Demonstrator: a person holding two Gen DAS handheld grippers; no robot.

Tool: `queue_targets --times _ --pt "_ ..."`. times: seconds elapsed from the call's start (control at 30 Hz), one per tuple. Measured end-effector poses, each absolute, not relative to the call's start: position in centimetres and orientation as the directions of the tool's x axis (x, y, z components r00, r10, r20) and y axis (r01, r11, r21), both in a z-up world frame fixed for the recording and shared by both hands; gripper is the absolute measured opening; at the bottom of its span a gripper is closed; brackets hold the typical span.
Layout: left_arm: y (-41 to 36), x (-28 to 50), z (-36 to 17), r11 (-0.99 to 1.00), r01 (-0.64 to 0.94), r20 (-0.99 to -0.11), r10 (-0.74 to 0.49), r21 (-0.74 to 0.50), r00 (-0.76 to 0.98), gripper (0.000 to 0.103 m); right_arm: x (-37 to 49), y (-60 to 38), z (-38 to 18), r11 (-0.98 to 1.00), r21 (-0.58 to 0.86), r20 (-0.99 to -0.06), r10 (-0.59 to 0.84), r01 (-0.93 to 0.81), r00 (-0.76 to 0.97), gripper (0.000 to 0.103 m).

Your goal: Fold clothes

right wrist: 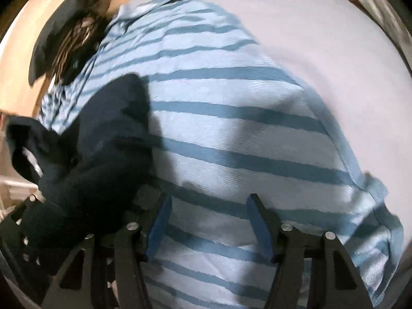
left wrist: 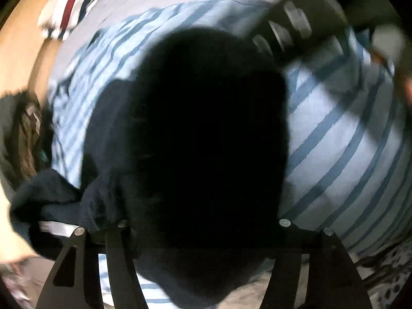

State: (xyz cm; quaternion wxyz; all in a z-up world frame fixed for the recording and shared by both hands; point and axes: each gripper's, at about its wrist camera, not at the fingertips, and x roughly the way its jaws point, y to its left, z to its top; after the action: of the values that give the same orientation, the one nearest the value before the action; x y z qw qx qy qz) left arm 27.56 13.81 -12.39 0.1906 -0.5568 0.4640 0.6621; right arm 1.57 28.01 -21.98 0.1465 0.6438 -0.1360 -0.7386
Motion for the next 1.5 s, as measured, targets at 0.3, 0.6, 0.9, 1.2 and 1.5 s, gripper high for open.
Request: queue_targets --times 0.3,0.6,0.9,1.2,1.5 --pt "13.8 29.3 -6.0 -0.614 -0.731 -0.936 -0.036 0.297 -0.351 0.065 1.3 31.3 -18.0 -0.883 0.469 -0.859 -0.452 -0.014 -0.243 0.068" --pt "9.2 30.9 5.2 -0.735 -0.678 -0.718 0.472 0.000 -0.512 0.072 0.8 30.3 -17.3 -0.856 0.516 -0.829 -0.490 -0.033 -0.268 0.069" --pt "-11.5 28.2 -2.6 -0.787 0.104 -0.684 0.453 -0.608 -0.572 0.072 1.8 27.9 -15.7 -0.714 0.696 -0.686 -0.692 0.075 -0.225 0.083" --pt "-11.7 29.7 -8.4 -0.746 0.240 -0.755 0.488 -0.621 -0.437 0.072 2.6 17.9 -17.4 -0.650 0.710 -0.675 -0.738 0.270 0.002 0.086" --pt "-4.8 29.0 -9.1 -0.789 -0.028 -0.758 0.599 -0.613 -0.258 0.072 3.0 16.9 -15.5 -0.528 0.808 -0.559 -0.827 0.263 0.059 0.016"
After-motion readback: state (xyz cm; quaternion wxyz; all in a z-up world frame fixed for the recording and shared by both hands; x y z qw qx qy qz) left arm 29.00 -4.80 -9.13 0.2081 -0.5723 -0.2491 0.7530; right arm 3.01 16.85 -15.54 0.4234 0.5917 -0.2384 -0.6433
